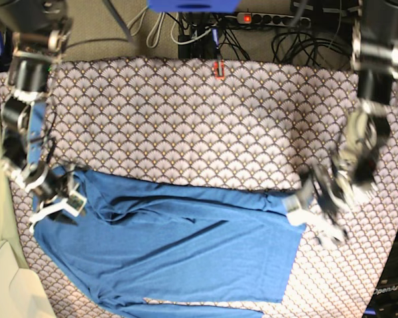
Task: Fold the T-shirt properly
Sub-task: 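Push the held edge away from the arms and open both grippers, then raise both grippers and move them to the shirt edge corners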
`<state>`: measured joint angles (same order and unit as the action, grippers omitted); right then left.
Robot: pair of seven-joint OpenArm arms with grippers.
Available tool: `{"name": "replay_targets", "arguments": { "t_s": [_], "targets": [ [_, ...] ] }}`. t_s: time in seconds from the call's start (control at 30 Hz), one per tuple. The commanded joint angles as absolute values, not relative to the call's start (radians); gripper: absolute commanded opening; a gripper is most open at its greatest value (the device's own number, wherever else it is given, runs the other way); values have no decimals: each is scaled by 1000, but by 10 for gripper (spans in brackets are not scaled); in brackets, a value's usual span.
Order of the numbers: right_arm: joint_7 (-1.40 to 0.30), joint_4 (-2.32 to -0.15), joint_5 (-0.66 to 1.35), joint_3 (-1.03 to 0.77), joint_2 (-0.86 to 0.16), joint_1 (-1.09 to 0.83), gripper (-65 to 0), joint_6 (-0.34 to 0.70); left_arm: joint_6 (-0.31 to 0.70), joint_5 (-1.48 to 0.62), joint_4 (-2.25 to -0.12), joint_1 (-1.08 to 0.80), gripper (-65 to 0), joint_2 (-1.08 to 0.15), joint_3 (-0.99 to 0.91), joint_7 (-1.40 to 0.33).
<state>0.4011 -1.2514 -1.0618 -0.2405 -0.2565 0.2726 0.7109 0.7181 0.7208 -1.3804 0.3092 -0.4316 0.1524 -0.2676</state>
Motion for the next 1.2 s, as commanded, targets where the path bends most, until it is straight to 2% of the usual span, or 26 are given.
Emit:
{"name": "replay_targets", "arguments": {
  "t_s": [0.0,0.27,0.57,0.73,0.9,1.03,1.17],
  "targets": [
    [417,-1294,-1044,-260,-259,282,-462,698,698,722,-1420,325,0,-447,160,-263],
    [417,-1349,-1044,-354,-179,194,-464,698,698,722,-1405,288,0,-447,191,-265],
    [417,-1392,-1040,-470,-171,159,-464,698,698,665,-1357,305,0,-444,182,-268],
    [417,-1388,-1038,-553,-156,182,-462,698,698,588,-1280,378,0,-447,183,-397],
    [417,-1391,-1038,-631,-142,188,-460,698,698,584,-1262,401,0,-444,153,-418],
    [414,-1392,-932,-697,-114,188,-460,698,698,490,-1264,401,0,-390,64,-429],
    [354,-1392,-826,-717,-102,182,-460,698,698,438,-1267,400,0,-383,36,-513]
  ]
}}
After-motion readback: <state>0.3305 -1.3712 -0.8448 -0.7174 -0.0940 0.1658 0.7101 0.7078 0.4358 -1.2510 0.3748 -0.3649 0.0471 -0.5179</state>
